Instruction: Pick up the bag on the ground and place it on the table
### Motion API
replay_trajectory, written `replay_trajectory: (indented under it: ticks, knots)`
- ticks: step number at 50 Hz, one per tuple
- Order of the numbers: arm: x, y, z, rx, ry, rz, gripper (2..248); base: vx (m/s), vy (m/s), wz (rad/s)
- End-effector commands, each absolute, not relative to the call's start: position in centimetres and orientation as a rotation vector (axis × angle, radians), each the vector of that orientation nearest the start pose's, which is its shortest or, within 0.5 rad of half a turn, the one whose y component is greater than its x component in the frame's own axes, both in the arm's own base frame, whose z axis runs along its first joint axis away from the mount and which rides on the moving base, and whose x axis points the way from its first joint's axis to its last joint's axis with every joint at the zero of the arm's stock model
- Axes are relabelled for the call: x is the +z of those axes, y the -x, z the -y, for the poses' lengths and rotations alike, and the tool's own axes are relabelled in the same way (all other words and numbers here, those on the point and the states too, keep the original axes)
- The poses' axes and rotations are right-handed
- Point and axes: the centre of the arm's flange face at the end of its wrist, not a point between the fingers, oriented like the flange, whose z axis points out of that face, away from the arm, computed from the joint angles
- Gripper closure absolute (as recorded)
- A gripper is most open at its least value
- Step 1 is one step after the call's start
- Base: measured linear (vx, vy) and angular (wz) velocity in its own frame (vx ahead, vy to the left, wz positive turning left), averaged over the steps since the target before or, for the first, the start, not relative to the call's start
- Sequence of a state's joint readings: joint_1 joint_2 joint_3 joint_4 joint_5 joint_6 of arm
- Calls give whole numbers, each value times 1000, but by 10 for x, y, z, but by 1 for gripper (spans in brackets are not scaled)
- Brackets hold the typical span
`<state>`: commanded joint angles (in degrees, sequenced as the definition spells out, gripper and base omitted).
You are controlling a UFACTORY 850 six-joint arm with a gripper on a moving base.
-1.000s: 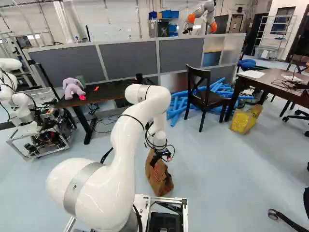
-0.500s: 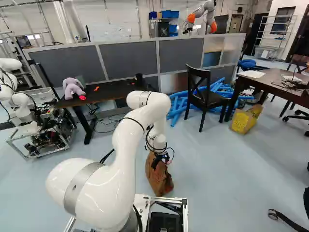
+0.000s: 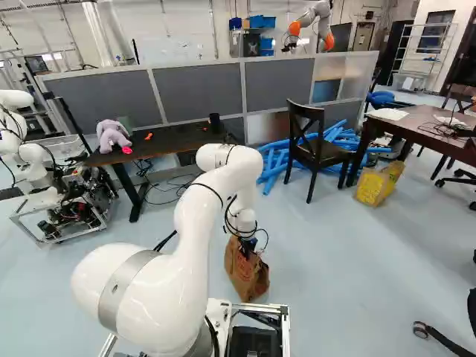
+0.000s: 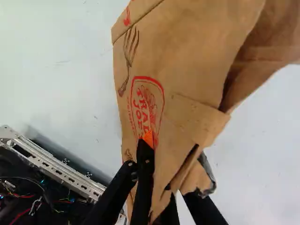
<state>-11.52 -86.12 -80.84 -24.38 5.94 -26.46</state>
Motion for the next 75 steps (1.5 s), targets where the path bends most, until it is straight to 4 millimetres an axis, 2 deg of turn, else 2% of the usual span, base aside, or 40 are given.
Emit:
replay_trajectory:
  ticks: [23, 51, 75]
  knots:
    - [-134, -490, 96, -38, 2926, 1042, 229, 0, 0, 0]
    - [-93, -489, 95, -48, 2929, 1045, 229, 0, 0, 0]
    - [-57, -481, 84, -43, 2917, 1073, 229, 0, 0, 0]
